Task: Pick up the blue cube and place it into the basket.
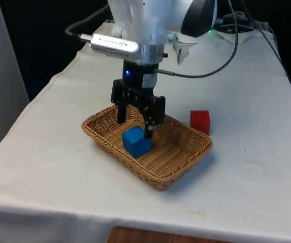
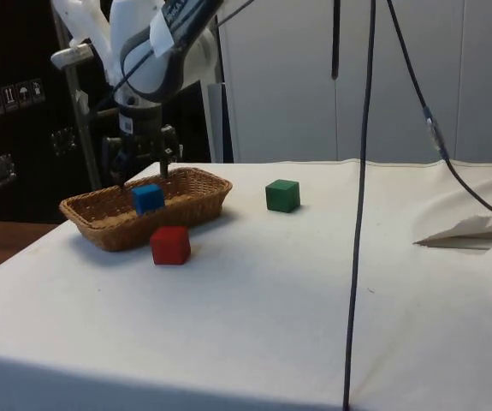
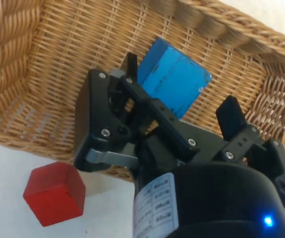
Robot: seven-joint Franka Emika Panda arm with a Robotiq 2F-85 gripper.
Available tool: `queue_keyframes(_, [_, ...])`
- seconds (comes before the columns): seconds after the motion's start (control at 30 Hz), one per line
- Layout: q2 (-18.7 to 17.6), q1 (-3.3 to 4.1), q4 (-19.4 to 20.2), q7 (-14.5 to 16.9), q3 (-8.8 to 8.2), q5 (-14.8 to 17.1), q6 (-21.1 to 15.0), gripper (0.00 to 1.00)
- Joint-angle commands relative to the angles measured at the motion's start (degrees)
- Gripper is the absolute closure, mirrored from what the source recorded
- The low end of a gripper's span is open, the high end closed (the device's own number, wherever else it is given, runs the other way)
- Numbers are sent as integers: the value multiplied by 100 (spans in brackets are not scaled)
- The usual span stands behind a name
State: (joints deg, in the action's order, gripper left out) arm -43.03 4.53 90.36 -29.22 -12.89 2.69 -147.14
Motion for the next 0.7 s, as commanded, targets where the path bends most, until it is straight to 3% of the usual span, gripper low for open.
queue_keyframes(0.0, [74, 0, 46, 6, 6, 6, 11, 0])
queue_keyframes(0.67, [504, 0, 6, 6, -11, -57, 246, 0])
